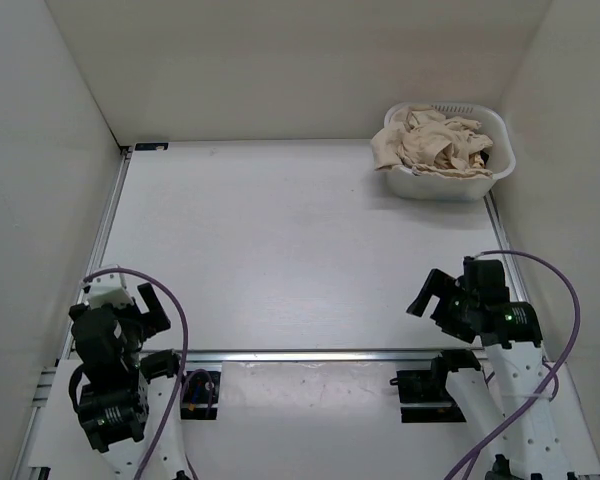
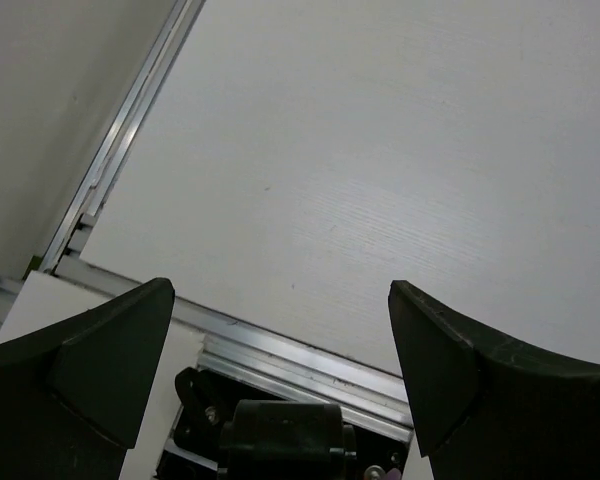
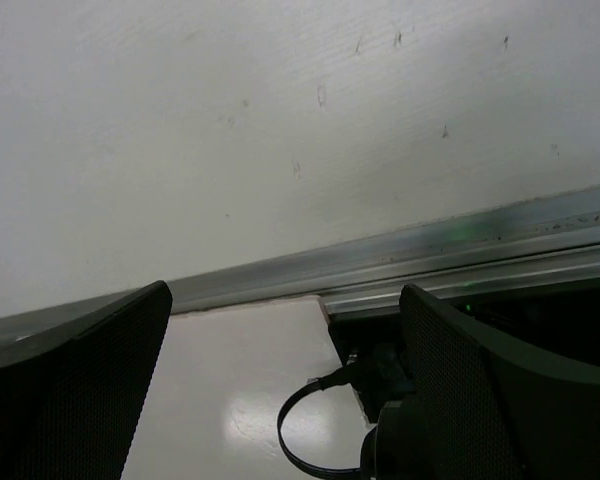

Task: Fold and stack the trousers
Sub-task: Grab the trousers from the pile

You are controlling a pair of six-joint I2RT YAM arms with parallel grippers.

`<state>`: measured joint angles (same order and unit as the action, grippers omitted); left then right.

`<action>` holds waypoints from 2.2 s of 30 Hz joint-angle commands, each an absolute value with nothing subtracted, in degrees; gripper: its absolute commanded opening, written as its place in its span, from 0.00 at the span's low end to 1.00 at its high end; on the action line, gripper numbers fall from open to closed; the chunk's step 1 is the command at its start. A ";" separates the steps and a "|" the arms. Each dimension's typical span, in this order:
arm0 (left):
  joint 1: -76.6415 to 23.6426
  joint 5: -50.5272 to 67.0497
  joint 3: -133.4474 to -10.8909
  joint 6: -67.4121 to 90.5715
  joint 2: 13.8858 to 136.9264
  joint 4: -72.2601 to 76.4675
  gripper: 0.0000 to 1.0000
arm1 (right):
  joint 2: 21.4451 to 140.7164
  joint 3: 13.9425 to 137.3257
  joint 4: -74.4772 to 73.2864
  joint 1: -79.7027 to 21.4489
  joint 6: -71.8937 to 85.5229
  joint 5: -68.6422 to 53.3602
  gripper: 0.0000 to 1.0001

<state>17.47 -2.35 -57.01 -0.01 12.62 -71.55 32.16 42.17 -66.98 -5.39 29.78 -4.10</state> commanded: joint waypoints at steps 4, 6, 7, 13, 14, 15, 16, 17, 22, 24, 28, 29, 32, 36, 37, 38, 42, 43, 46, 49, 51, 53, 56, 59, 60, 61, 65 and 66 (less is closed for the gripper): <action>17.40 4.91 -53.27 0.00 19.85 -62.76 1.00 | 41.73 50.35 -57.93 -5.71 29.54 1.84 0.99; 17.40 8.50 -52.74 0.00 25.19 -58.47 1.00 | 48.65 56.99 -56.00 -5.71 27.08 6.12 0.99; 17.40 12.18 -52.73 0.00 26.88 -57.58 1.00 | 50.78 60.09 -54.68 -5.71 26.46 7.98 0.99; 15.30 29.58 -52.75 0.00 37.95 -48.46 1.00 | 76.07 93.58 -48.52 -3.53 18.56 16.78 0.99; 15.29 30.84 -52.13 0.00 39.01 -46.86 1.00 | 84.29 99.26 -48.52 -2.82 17.94 17.66 0.99; 14.68 31.81 -51.34 0.00 40.15 -45.19 1.00 | 88.38 104.80 -48.52 -1.86 17.93 18.19 0.99; 14.68 32.43 -50.63 0.00 42.69 -43.52 1.00 | 92.42 115.21 -47.65 0.24 17.93 17.67 0.99; 14.68 32.43 -49.41 0.00 44.11 -40.46 1.00 | 100.29 120.01 -45.98 1.31 17.93 16.62 0.99; 15.63 33.74 -51.50 0.00 54.21 -37.97 1.00 | 120.74 137.63 -38.96 7.63 24.58 10.92 0.99; 16.17 34.45 -52.03 0.00 55.63 -37.97 1.00 | 126.63 137.03 -32.39 8.96 27.23 4.43 0.99; 18.19 28.75 -52.03 0.00 59.49 -37.97 1.00 | 132.53 136.23 -27.60 8.44 30.85 -7.37 0.99; 18.19 26.74 -52.03 0.00 60.81 -37.97 1.00 | 133.15 135.36 -27.08 8.44 30.85 -8.69 0.99; 18.19 25.41 -51.42 0.00 61.44 -37.97 1.00 | 132.02 131.67 -25.85 6.77 28.14 -7.22 0.99; 18.19 25.40 -50.28 0.00 60.74 -37.97 1.00 | 132.01 131.04 -26.37 6.06 27.25 -5.63 0.64; 18.19 25.40 -49.40 0.00 59.43 -37.97 1.00 | 131.40 131.57 -26.89 6.06 27.25 -7.19 0.57; 18.19 25.40 -48.79 0.00 58.63 -37.97 1.00 | 131.40 131.57 -27.42 6.06 27.25 -8.34 0.46; 18.19 24.70 -45.80 0.00 54.15 -37.97 1.00 | 128.33 132.63 -30.32 6.06 27.86 -8.35 0.00; 18.19 24.70 -45.79 0.00 53.27 -37.97 1.00 | 127.02 132.10 -30.32 6.06 27.86 -8.35 0.00; 18.19 24.70 -44.47 0.00 50.19 -37.97 1.00 | 119.21 130.08 -30.32 4.84 26.21 -7.13 0.00; 18.19 25.22 -43.95 0.00 47.64 -37.97 1.00 | 112.52 129.46 -31.55 2.38 23.39 -5.37 0.00; 18.19 25.75 -43.95 0.00 46.93 -37.97 1.00 | 106.65 129.46 -32.26 -0.17 23.38 -5.36 0.00; 17.58 26.27 -43.95 0.00 46.32 -37.45 1.00 | 102.59 128.16 -32.26 -4.89 22.76 -5.36 0.00; 17.58 28.82 -44.55 0.00 45.09 -37.44 1.00 | 95.73 128.14 -31.99 -16.98 16.63 -1.25 0.00; 17.05 30.06 -46.31 0.00 45.09 -37.44 1.00 | 90.89 127.45 -31.99 -29.30 12.66 6.47 0.00; 17.05 30.06 -46.93 0.00 45.09 -37.44 1.00 | 88.96 125.96 -31.99 -31.36 12.66 7.20 0.00; 17.05 30.06 -47.98 0.00 45.09 -37.44 1.00 | 88.08 124.99 -30.69 -32.77 13.18 7.21 0.00; 16.52 29.53 -51.06 0.00 45.09 -37.44 1.00 | 85.26 117.27 -30.58 -36.12 17.92 5.89 0.00; 16.52 29.53 -51.59 0.00 45.09 -37.44 1.00 | 84.64 112.29 -30.59 -36.12 17.93 6.76 0.00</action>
<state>16.82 27.90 -48.05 0.03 46.13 -38.48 83.68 119.50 -31.81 -36.58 17.10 2.15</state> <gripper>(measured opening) 0.998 0.213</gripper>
